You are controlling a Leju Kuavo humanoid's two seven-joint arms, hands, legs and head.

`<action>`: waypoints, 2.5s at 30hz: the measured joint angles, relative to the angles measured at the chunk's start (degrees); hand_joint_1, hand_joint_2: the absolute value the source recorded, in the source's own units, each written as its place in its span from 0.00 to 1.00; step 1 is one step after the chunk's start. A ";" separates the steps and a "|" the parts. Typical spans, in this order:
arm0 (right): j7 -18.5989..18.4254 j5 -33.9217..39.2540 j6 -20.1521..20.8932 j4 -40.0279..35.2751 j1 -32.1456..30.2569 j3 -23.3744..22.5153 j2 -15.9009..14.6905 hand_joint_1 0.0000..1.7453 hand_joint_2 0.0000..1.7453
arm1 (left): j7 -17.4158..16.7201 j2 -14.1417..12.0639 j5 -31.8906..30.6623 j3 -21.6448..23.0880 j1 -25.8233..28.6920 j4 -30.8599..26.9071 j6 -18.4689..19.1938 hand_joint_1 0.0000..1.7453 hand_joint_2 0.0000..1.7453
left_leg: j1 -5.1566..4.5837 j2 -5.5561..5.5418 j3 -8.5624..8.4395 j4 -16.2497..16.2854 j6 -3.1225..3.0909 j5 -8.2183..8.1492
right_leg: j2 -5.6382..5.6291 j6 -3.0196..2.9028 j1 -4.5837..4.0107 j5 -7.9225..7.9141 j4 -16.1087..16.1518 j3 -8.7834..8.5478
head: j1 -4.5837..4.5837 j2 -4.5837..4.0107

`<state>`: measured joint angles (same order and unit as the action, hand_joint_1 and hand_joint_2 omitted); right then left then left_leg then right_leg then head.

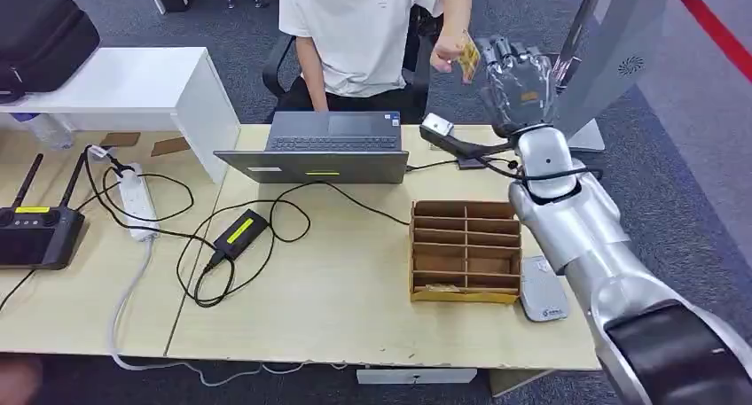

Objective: Pass the card to the sensor for recognition and then transmit it.

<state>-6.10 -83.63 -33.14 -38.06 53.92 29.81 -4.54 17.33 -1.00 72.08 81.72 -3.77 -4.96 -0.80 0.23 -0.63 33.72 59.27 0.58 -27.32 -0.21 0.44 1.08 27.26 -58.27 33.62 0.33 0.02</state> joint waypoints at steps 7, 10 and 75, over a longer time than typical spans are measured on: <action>0.57 1.97 -4.00 -10.28 -12.78 -0.85 -4.77 0.00 1.00 | -1.07 0.46 1.97 -0.59 0.67 0.00 -1.16 0.00 1.00 | 0.00 -0.06 0.02 0.00 -0.10 -0.08 | 0.09 0.05 0.00 0.05 0.05 -0.01 | 0.02 0.00; 2.10 3.15 -6.10 -20.03 -22.10 -2.87 -7.07 0.00 1.00 | -0.74 0.68 2.80 -0.98 0.99 0.02 -1.29 0.00 1.00 | 0.00 -0.16 0.03 -0.01 -0.07 -0.14 | 0.16 0.10 0.00 0.14 0.04 -0.04 | 0.00 0.00; 12.24 2.54 -6.71 -41.02 -59.03 -11.61 5.68 0.00 1.00 | -1.95 2.45 5.92 -3.82 1.56 1.05 -3.00 0.00 1.00 | 0.00 -0.10 -0.04 -0.06 -0.06 -0.31 | 0.19 -0.03 0.00 0.35 0.00 -0.09 | 0.00 0.00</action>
<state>6.14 -81.09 -39.85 -79.08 -5.11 18.21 1.14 15.39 1.44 78.01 77.90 -2.21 -3.91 -3.80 0.23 -0.72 33.68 59.21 0.52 -27.63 -0.01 0.40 1.08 27.61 -58.27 33.53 0.33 0.02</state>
